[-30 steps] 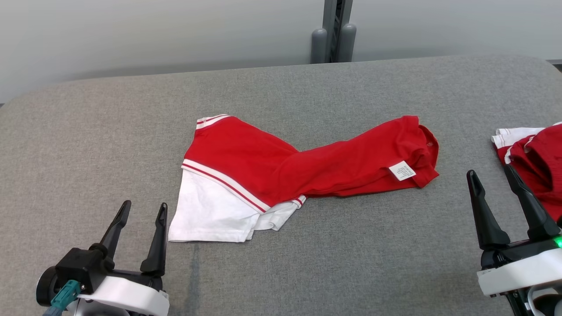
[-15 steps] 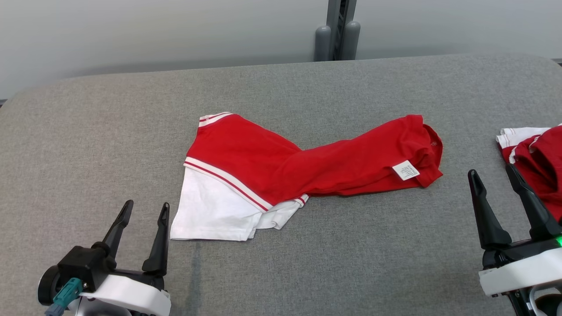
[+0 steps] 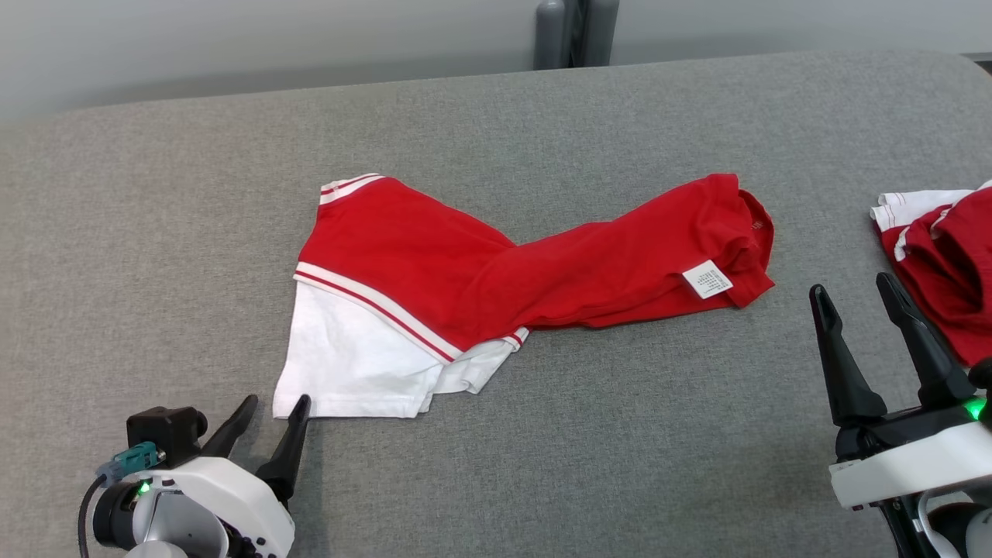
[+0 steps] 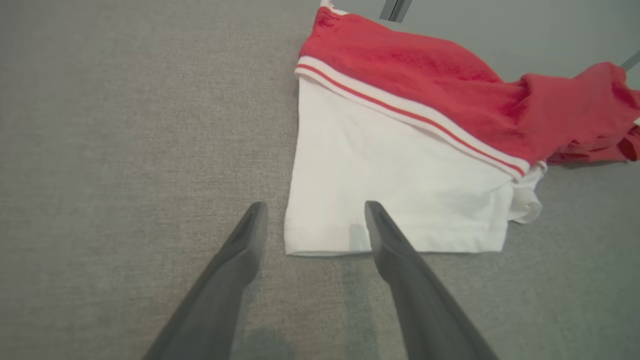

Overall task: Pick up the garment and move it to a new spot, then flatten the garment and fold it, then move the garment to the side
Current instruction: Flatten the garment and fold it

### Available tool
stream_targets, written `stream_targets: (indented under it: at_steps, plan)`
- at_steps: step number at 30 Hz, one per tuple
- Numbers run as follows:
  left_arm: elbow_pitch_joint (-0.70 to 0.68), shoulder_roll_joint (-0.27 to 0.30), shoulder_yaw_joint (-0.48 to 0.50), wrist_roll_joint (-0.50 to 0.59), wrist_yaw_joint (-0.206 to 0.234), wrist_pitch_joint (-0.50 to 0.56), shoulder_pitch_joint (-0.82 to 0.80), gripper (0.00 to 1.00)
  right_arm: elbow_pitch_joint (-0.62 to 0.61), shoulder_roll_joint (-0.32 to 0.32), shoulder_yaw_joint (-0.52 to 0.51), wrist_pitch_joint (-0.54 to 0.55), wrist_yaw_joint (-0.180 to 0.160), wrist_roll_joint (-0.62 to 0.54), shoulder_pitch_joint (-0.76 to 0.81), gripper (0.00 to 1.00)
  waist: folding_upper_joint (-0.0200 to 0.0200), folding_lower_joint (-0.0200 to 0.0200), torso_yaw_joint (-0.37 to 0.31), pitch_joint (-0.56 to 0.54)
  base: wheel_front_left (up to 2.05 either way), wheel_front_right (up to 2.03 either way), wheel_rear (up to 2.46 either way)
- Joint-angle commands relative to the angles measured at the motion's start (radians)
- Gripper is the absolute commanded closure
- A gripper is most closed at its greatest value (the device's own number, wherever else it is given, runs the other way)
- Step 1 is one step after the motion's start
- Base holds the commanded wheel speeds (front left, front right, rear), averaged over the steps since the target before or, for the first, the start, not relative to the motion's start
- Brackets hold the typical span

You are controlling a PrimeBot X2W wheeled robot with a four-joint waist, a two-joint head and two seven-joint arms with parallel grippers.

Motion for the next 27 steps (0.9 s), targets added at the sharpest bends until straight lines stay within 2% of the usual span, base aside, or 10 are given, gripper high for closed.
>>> stream_targets:
  at_steps: [1, 9, 10, 11, 19, 27]
  plan:
    - [0.038, 0.011, -0.006, -0.024, -0.011, 0.024, -0.025, 0.0, 0.012, -0.001, 0.0, -0.011, 0.0, 0.005, -0.012, 0.0, -0.0001, 0.0, -0.015, 0.014, 0.0, 0.0, 0.0]
    - [0.131, 0.024, -0.022, -0.048, -0.022, 0.033, -0.058, 0.0, 0.03, -0.008, 0.0, -0.014, 0.0, 0.011, -0.016, 0.0, -0.0001, 0.0, -0.028, 0.029, 0.0, 0.0, 0.0]
    - [0.138, 0.025, -0.026, -0.05, -0.024, 0.031, -0.06, 0.45, 0.032, -0.009, -0.008, -0.011, 0.0, 0.01, -0.015, 0.0, -0.0001, 0.0, -0.029, 0.03, 0.0, 0.0, 0.0]
    - [0.144, 0.027, -0.028, -0.052, -0.024, 0.028, -0.063, 1.0, 0.035, -0.007, -0.017, -0.005, 0.0, 0.009, -0.014, 0.0, -0.0001, 0.0, -0.03, 0.031, 0.0, 0.0, 0.0]
    - [0.149, 0.04, -0.048, -0.064, -0.029, 0.001, -0.088, 1.0, 0.124, -0.032, -0.053, 0.005, 0.0, -0.015, -0.043, 0.0, -0.0001, 0.0, -0.019, 0.051, 0.0, 0.0, 0.0]
    - [0.155, 0.052, -0.069, -0.069, -0.029, -0.013, -0.129, 1.0, 0.312, -0.073, 0.036, -0.024, 0.0, 0.043, -0.197, 0.0, -0.0001, 0.0, 0.01, 0.101, 0.0, 0.0, 0.0]
